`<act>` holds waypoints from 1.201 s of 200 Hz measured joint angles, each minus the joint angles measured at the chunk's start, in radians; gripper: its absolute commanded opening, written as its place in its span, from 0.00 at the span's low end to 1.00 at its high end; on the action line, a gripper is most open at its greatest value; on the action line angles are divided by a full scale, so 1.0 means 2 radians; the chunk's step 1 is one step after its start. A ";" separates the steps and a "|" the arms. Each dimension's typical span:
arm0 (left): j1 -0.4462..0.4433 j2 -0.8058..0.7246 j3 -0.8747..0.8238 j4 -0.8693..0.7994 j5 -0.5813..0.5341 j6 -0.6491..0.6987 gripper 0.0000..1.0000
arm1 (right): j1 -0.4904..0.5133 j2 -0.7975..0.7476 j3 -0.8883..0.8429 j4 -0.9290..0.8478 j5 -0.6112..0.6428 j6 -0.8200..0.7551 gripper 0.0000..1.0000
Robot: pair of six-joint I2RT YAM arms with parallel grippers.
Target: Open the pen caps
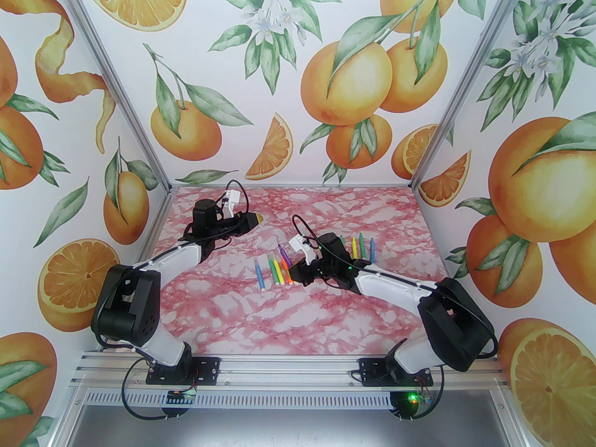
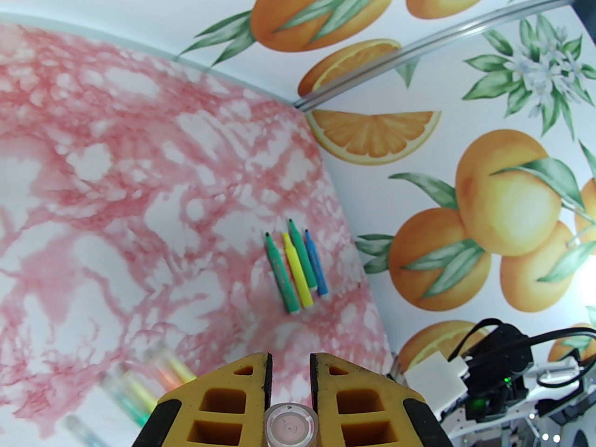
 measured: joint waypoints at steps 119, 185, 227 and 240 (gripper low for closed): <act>0.000 -0.058 0.043 -0.252 -0.121 0.173 0.00 | 0.000 0.000 0.005 -0.059 0.108 -0.011 0.00; 0.000 -0.070 0.055 -0.365 -0.213 0.245 0.00 | -0.005 0.000 0.030 -0.104 0.196 -0.007 0.00; 0.000 -0.070 0.055 -0.413 -0.275 0.270 0.00 | -0.033 0.000 0.037 -0.121 0.233 0.009 0.00; 0.000 -0.070 0.055 -0.424 -0.294 0.275 0.00 | -0.042 0.004 0.040 -0.128 0.244 0.015 0.00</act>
